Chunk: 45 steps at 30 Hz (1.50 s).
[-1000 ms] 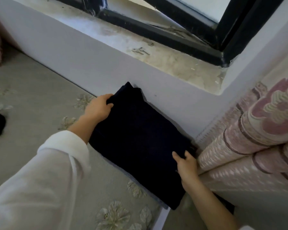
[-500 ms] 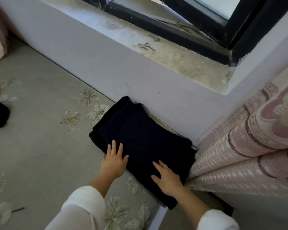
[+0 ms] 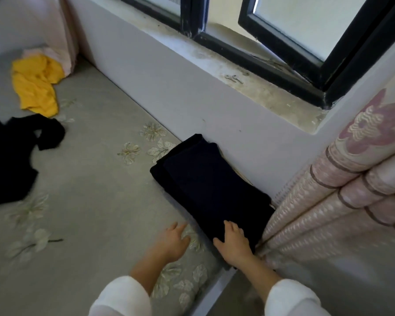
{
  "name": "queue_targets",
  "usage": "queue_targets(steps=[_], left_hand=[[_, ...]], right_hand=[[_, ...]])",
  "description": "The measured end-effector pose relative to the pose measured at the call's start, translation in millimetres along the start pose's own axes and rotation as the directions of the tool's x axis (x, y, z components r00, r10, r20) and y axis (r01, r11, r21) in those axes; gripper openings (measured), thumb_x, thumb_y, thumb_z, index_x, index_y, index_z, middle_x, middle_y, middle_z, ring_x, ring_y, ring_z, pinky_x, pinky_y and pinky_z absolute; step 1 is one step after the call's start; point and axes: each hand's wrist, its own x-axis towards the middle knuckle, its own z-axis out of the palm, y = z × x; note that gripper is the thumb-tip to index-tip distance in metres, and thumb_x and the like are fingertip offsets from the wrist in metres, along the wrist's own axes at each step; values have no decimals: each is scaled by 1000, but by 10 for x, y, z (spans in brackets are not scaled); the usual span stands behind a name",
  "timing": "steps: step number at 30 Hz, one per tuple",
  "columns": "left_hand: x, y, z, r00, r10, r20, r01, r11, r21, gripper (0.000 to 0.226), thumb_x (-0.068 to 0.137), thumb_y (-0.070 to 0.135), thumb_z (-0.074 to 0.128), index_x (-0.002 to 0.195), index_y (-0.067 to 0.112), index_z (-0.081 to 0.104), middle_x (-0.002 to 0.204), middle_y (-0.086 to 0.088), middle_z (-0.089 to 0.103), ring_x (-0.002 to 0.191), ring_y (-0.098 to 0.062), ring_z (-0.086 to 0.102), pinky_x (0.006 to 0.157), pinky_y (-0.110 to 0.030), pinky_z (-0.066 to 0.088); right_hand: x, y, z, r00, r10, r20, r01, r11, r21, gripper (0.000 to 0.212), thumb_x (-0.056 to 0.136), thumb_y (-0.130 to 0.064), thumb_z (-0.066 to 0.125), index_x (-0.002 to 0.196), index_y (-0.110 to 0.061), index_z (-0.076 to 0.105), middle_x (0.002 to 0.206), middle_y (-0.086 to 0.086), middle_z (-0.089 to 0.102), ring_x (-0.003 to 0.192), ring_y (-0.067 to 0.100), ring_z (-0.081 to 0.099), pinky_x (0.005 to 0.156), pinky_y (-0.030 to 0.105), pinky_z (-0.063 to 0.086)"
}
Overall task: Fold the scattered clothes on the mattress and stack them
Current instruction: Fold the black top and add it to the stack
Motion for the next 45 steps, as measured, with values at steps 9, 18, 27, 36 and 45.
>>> queue_targets(steps=[9,18,27,36,45], left_hand=[[-1614,-1065,255,937,-302,-174,249,930,-270,53,101,36,38,149,16,27,151,-11,33,137,-27,34,110,-32,28],[-3957,-2517,1005,683,-685,-252,410,646,-644,53,100,35,40,148,16,29,150,-11,36,136,-26,36,109,-32,30],[-5809,-3245,1838,335,-914,-227,364,348,-864,51,100,30,43,146,13,31,149,-9,37,136,-24,37,108,-30,30],[-6912,-4352,1966,148,-973,-175,392,220,-893,52,99,32,42,146,14,32,147,-12,37,135,-28,35,109,-31,29],[-7924,-5827,1577,20,-982,-189,458,177,-871,46,98,29,41,142,16,38,142,-10,41,132,-27,34,106,-31,31]], right_hand=[[-911,-971,630,957,-279,84,290,941,-173,54,93,-38,50,139,-13,36,144,8,33,131,27,34,103,34,32],[-2571,-2424,2090,701,-598,389,694,697,-179,58,93,-40,50,141,-13,34,145,7,32,134,25,31,109,34,30],[-4053,-3487,3276,332,-700,632,932,346,-107,59,93,-35,53,143,-11,34,146,9,32,133,26,35,107,32,32],[-5097,-4458,4426,120,-678,725,985,171,-3,62,96,-37,51,147,-11,27,150,9,27,136,26,33,111,37,33],[-5883,-5893,5328,74,-684,726,983,173,62,59,95,-35,52,144,-9,32,146,9,34,132,24,39,108,33,34]])
